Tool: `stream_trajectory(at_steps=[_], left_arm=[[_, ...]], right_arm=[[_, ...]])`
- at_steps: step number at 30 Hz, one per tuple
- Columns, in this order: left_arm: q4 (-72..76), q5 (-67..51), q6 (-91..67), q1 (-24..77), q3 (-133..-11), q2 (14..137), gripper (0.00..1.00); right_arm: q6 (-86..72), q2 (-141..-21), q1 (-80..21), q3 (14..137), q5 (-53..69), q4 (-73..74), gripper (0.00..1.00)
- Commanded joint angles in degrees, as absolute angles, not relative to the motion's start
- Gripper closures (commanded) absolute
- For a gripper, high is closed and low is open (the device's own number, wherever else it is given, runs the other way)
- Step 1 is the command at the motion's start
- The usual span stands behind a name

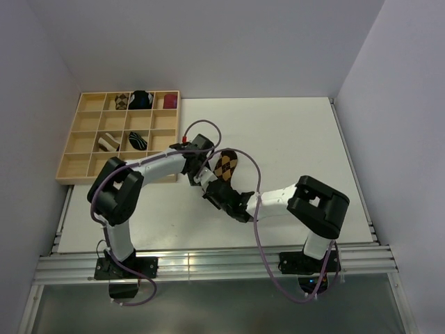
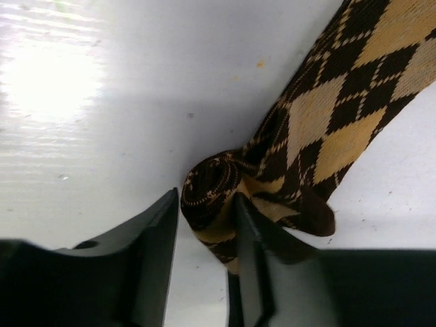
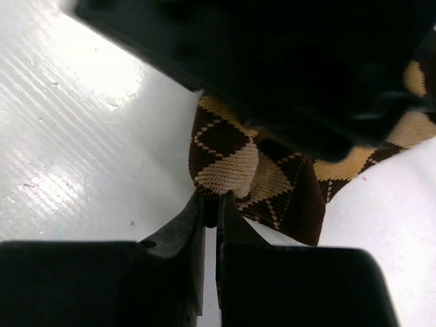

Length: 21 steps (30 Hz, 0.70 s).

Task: Roll the socks
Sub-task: Roll the sock at the center of the board.

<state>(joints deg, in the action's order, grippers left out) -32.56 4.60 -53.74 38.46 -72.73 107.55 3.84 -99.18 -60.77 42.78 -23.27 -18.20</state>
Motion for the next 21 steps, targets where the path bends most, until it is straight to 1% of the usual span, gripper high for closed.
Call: stream_trajectory(at_steps=[1,2,4,5,6,8,9,11,12,15,16,18,19,21], left_arm=[[-30.24,5.62,-53.88,37.88,-69.62,102.31,0.53],[-29.71,5.97,-54.22,37.62,-68.91,101.35,0.47],[-27.87,6.94,-55.02,37.09,-66.89,98.45,0.41],[-27.17,7.2,-55.45,37.0,-66.19,97.39,0.37],[-25.85,7.9,-56.5,36.74,-64.62,95.29,0.36],[-24.27,8.52,-57.74,36.48,-62.76,93.09,0.31],[-23.47,8.87,-59.22,36.3,-60.75,90.73,0.3],[-21.1,10.1,-60.73,36.04,-58.46,88.43,0.28],[-19.61,10.98,-62.21,35.86,-56.27,86.33,0.26],[-16.45,10.99,-64.24,35.68,-51.69,82.72,0.25],[-14.26,10.38,-64.68,35.68,-50.72,82.1,0.25],[-12.66,9.67,-65.82,35.68,-47.83,80.78,0.25],[-12.22,9.58,-66.44,35.68,-47.03,80.51,0.26],[-10.12,8.44,-67.84,35.68,-44.4,80.07,0.27]], right_arm=[[0.09,-96.6,-57.05,44.3,-10.57,-14.33,1.0],[-0.09,-96.24,-55.91,44.3,-5.59,-12.85,1.0],[-3.33,-95.28,-52.66,44.03,-0.99,-11.96,1.0],[-4.04,-95.1,-51.69,44.03,3.64,-11.61,1.0],[-5.17,-94.84,-49.77,44.38,5.61,-11.08,1.0],[-6.23,-94.83,-47.91,44.91,10.26,-9.85,1.0],[-7.2,-95.01,-46.94,45.78,15.16,-9.32,1.0],[-8.6,-96.06,-44.04,47.19,19.67,-8.09,1.0],[-9.05,-97.02,-42.29,47.72,24.65,-7.65,1.0],[-11.16,-99.48,-40.0,50.53,31.27,-5.72,1.0],[-11.86,-101.23,-38.51,51.06,35.9,-5.71,1.0],[-14.49,-102.91,-37.18,52.38,38.57,-5.71,1.0],[-14.94,-104.66,-35.87,52.99,41.98,-5.02,1.0],[-16.43,-107.21,-34.9,55.01,43.33,-3.79,1.0]])
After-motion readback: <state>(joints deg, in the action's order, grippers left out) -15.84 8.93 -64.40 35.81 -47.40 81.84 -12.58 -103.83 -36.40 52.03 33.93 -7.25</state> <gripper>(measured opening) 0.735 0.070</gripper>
